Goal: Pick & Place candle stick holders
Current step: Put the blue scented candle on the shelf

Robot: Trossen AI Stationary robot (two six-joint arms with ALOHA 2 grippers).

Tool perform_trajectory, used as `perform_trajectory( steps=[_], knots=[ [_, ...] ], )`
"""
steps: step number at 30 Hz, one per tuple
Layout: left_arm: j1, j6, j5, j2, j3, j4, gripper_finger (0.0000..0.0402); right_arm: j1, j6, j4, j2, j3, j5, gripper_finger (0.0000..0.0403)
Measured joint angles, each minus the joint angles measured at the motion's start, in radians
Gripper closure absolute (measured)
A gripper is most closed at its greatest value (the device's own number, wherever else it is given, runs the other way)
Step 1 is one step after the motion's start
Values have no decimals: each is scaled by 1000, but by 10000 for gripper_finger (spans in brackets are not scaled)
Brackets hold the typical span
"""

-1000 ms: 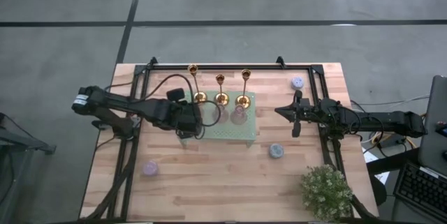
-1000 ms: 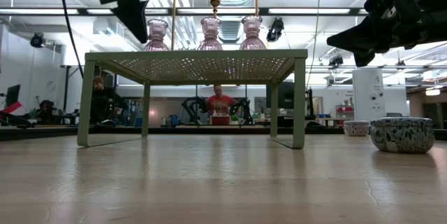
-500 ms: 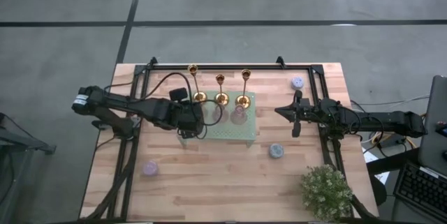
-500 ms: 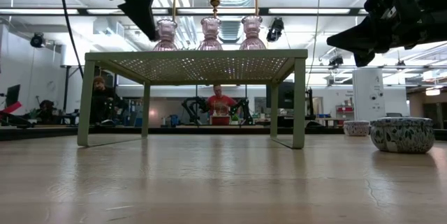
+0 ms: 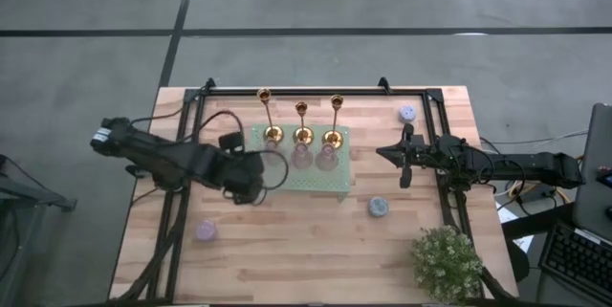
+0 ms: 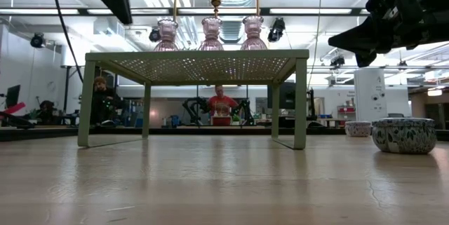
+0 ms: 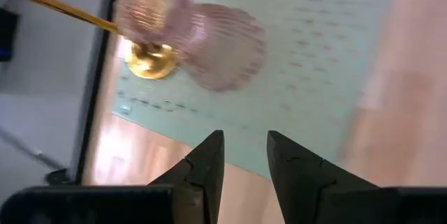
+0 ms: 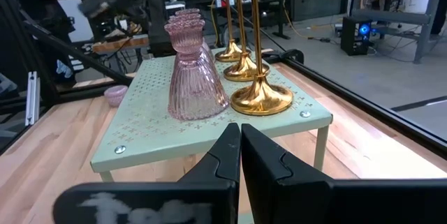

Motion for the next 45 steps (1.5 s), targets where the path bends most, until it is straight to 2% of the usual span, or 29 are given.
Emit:
perform_trajectory(
  steps=[5,13,20,27,30,40,45],
  knots=[
    [-89,-87,88,-26,0,0,289,0,0,0,0,0,0,394],
    [-236,-207,133,-27,-1,0,289,0,0,0,0,0,0,394],
    [-351,-322,132,-25,-3,5,289,0,0,0,-1,0,0,394],
    [-411,-333,65,-32,-61,78,293,0,0,0,-1,0,0,394],
    [-436,-316,6,-63,-112,161,305,0,0,0,-1,0,0,394],
    [-464,-222,-9,-273,-418,615,369,0,0,0,-1,0,0,394],
    [-473,-197,-15,-373,-533,733,396,0,0,0,-1,0,0,394]
  ],
)
